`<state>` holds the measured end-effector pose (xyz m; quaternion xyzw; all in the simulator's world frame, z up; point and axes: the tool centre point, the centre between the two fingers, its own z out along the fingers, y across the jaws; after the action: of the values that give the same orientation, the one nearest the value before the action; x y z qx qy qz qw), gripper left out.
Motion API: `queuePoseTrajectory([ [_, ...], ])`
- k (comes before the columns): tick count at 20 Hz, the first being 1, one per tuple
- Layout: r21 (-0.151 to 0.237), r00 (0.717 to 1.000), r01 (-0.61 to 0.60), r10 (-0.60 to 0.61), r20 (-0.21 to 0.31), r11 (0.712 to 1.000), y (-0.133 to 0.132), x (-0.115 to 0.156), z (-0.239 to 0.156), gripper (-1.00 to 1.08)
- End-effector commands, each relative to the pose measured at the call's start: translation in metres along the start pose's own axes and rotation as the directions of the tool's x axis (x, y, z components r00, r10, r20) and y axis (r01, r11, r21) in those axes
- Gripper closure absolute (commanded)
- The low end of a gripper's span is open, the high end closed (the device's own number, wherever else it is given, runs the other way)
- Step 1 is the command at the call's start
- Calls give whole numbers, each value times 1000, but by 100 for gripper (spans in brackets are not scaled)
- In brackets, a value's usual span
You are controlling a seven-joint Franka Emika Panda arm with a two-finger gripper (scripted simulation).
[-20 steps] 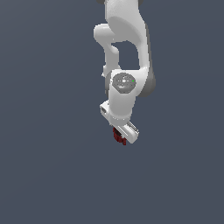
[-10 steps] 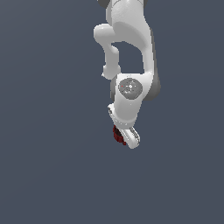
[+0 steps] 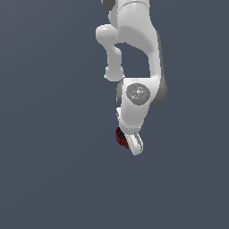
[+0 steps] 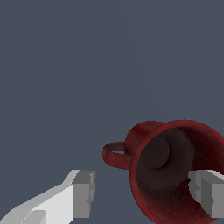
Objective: Pick up the object and move it to a goal position.
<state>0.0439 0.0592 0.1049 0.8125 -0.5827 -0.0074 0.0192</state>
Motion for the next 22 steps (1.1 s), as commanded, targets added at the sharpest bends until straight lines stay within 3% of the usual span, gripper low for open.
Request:
queuePoseTrajectory([
  [1, 0, 1000, -23, 23, 0, 1000, -1, -1, 1, -60],
  [18, 0, 999, -39, 39, 0, 999, -1, -3, 32, -60],
  [19, 0, 999, -39, 39, 0, 999, -1, -3, 32, 108],
  [22, 0, 999, -39, 39, 0, 999, -1, -3, 32, 108],
])
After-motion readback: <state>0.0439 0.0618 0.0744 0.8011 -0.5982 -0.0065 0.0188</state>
